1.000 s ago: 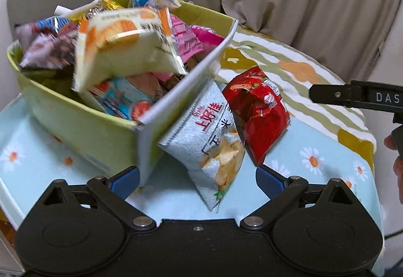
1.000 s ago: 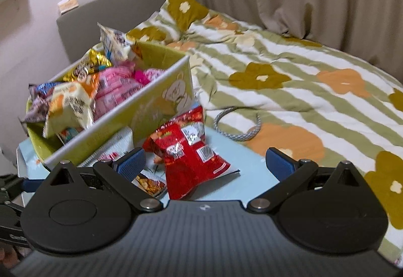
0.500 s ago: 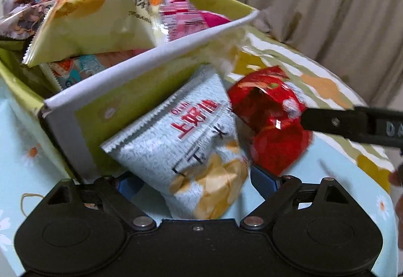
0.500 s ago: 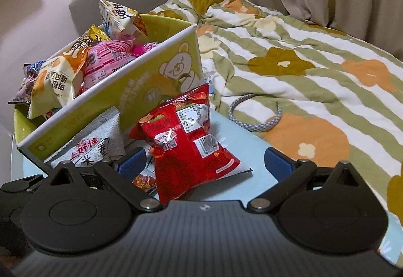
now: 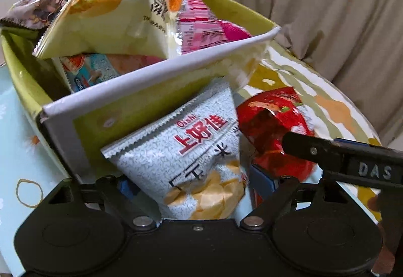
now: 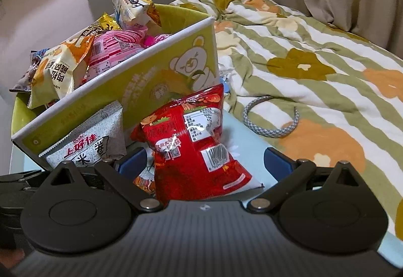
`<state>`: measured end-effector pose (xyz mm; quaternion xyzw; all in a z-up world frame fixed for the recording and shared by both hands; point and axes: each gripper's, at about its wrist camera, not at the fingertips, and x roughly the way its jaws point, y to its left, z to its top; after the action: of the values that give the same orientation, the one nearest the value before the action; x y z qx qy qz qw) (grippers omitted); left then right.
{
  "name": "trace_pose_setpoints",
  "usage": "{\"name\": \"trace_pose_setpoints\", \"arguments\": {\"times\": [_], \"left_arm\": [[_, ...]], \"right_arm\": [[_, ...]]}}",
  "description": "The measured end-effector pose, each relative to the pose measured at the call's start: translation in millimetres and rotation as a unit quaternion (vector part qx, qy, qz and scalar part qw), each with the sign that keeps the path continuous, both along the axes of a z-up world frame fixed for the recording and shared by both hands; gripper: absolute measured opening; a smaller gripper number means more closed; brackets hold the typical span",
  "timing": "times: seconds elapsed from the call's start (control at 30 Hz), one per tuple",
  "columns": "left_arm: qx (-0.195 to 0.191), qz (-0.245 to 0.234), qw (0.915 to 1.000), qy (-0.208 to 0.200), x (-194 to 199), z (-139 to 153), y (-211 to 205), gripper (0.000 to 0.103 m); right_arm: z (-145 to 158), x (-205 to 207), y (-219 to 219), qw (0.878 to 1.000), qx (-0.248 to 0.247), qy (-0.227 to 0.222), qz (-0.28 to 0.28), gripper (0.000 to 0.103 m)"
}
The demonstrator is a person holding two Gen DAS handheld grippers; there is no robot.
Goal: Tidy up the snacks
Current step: 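Grasp the white rice-cracker bag with the left gripper while the right gripper grasps the red bag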
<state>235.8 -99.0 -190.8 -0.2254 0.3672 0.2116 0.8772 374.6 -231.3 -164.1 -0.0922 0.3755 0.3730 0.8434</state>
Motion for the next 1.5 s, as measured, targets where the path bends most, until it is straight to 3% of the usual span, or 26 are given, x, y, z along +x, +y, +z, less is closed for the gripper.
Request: {"name": "trace_pose_setpoints", "arguments": {"times": [0.07, 0.13, 0.2, 0.5, 0.83, 1.03, 1.2, 1.5], "left_arm": [[-0.003, 0.008, 1.0000, -0.001, -1, -2, 1, 0.086], [-0.013, 0.002, 0.9999, 0.000, -1, -6, 3, 0.066], [-0.023, -0.001, 0.9997, -0.006, -4, -7, 5, 0.063], [-0.035, -0.061, 0.9975, -0.007, -14, -5, 14, 0.061], [0.007, -0.110, 0.9937, 0.017, -34, 3, 4, 0.059], [0.014, -0.128, 0.9915, 0.016, -39, 3, 1, 0.058], [0.021, -0.149, 0.9885, 0.009, -38, 5, 0, 0.055], [0.020, -0.182, 0.9828, -0.022, -46, 27, 2, 0.054]], "right_arm": [[-1, 1, 3, 1.000, -0.002, -0.001, 0.008, 0.103], [-3, 2, 5, 1.000, -0.003, 0.000, 0.013, 0.103], [-6, 3, 6, 1.000, -0.003, 0.002, 0.016, 0.103], [-10, 5, 9, 1.000, -0.005, 0.007, 0.026, 0.103], [-12, 1, 18, 0.999, -0.014, -0.002, 0.038, 0.103], [-18, -3, 26, 0.998, -0.033, -0.022, 0.039, 0.095], [-18, -11, 26, 0.997, -0.055, -0.032, 0.035, 0.063], [10, -40, 5, 0.999, -0.035, -0.028, -0.021, 0.061]]}}
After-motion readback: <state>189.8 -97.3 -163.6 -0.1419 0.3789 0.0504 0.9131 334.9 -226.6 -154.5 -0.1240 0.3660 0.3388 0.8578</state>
